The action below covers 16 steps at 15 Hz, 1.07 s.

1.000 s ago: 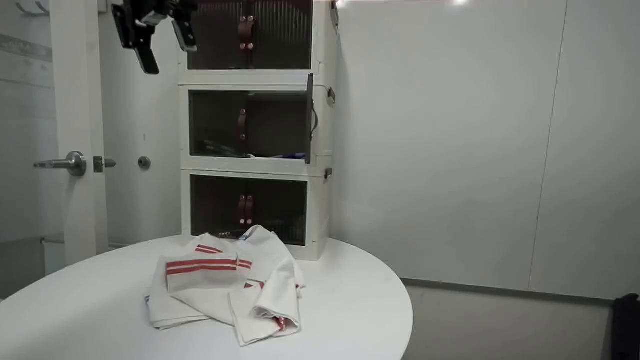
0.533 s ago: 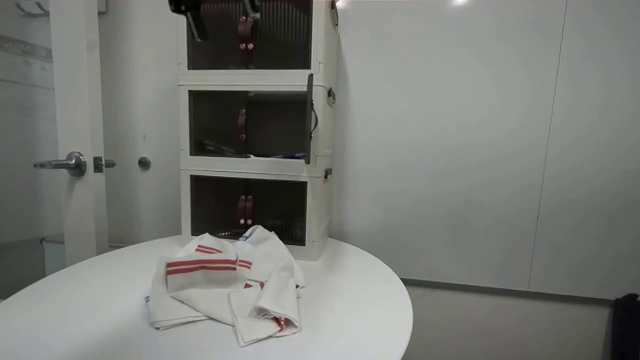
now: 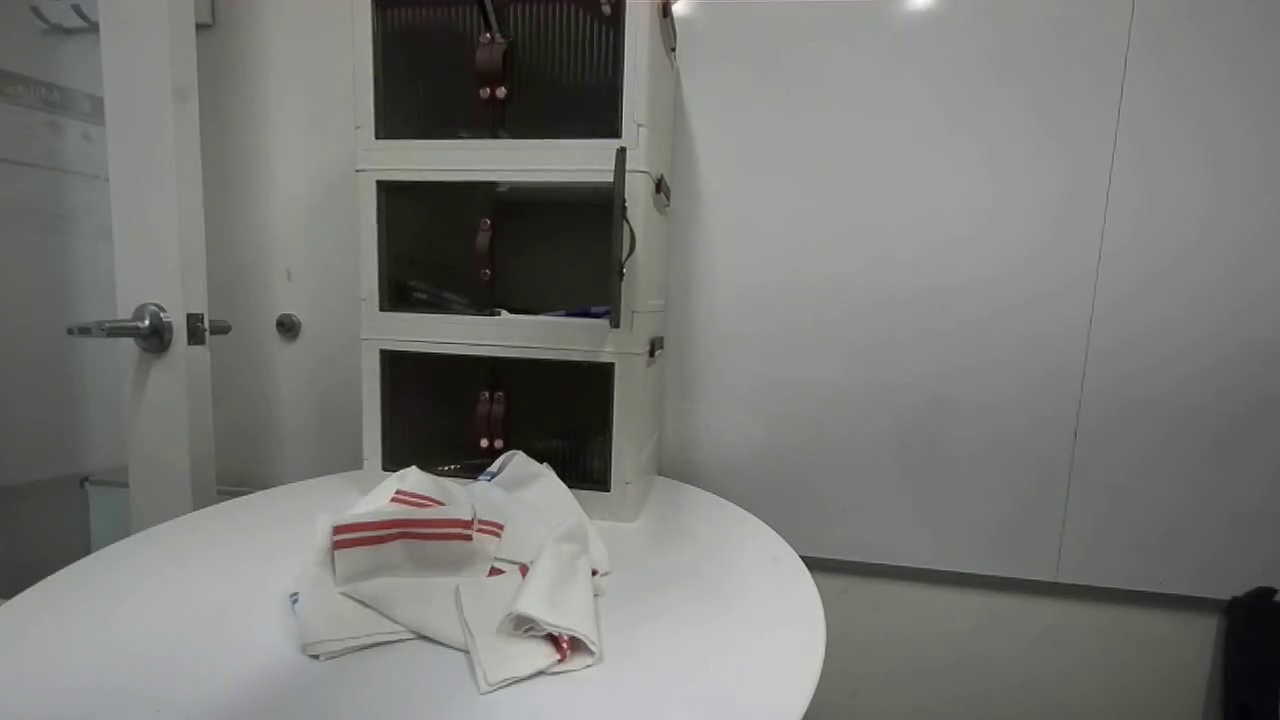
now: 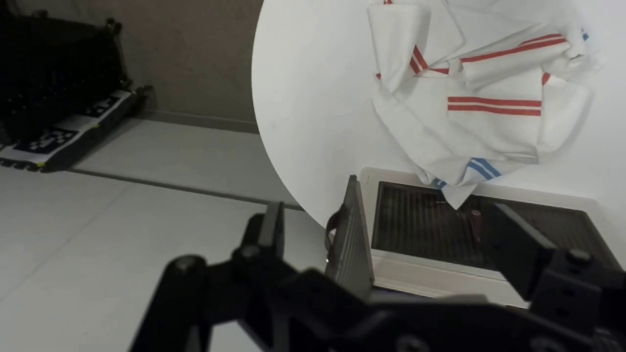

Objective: Close the cabinet door

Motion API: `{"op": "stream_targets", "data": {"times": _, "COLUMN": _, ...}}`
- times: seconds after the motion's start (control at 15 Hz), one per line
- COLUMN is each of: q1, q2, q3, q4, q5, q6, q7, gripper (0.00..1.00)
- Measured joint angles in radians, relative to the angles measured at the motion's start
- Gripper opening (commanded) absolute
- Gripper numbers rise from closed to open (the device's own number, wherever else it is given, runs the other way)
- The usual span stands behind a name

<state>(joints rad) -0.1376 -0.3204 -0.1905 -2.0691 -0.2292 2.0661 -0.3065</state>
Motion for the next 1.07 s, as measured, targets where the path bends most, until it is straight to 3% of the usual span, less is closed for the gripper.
{"op": "stream_targets", "data": {"times": 0.4, "q1": 0.045, "q2": 0.18, "q3": 0.024, "q4": 0.176, "q5": 0.015, "q6": -0.02, "q7": -0.078, "gripper": 1.0}}
{"op": "stream_targets", "data": {"times": 1.07, "q1": 0.02, "q2": 0.378, "q3": 0.029, "q4": 0.349, "q5": 0.034, "q6": -0.021, "q7": -0.201, "gripper": 1.0}}
